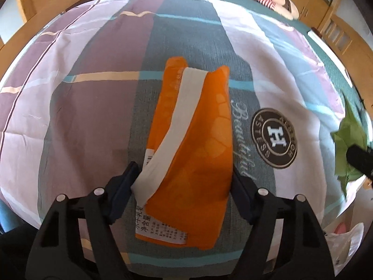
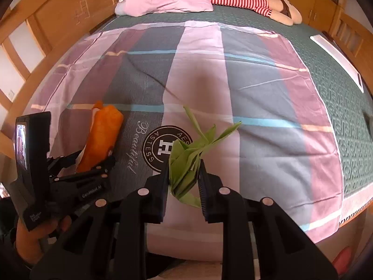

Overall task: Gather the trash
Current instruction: 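Carry orange package and green paper crane to the white bin with both tools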

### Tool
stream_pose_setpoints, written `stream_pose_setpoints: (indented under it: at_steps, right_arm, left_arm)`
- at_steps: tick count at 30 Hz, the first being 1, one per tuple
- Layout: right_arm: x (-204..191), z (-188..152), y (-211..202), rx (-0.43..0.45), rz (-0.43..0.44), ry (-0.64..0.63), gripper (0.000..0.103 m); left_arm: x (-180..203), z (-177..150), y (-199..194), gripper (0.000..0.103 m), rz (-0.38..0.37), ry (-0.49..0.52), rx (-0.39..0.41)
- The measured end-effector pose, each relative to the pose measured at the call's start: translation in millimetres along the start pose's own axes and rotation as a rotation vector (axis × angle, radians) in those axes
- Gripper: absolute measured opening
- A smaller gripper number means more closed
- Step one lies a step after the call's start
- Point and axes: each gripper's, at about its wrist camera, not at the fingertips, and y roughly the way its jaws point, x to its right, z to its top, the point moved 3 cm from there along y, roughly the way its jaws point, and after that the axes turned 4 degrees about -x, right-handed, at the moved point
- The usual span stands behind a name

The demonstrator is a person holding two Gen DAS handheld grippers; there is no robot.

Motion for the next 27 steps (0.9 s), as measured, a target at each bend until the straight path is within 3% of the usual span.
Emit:
stream_pose_setpoints:
  at_steps: [6,13,16,19,27]
  right_arm:
    - [9,-9,-26,0.09,-0.012,0.061,0.024]
    - [18,-30,-99,0.297,0.012,0.091,0.024]
    - [22,-48,-125,0.36,0.022,0.098,0.024]
    - [26,-65,-142,0.387,0.048,0.132,0.024]
    - [30,-113,-191,0.467,0.029,0.144,0.024]
  left_arm:
    - [-6,6,-18,0.075,-0.002,-0.032,0.103]
    - [-12,-1,-61,0.075,-0.015,-0.027,0.261]
    - [-18,-22,-96,0.075,-0.028,-0.043,0.347]
    - [-12,-45,-125,0.075,-0.058,-0.045,0.374]
    - [33,-89,-202,0.075,-0.111,0.082,0.502]
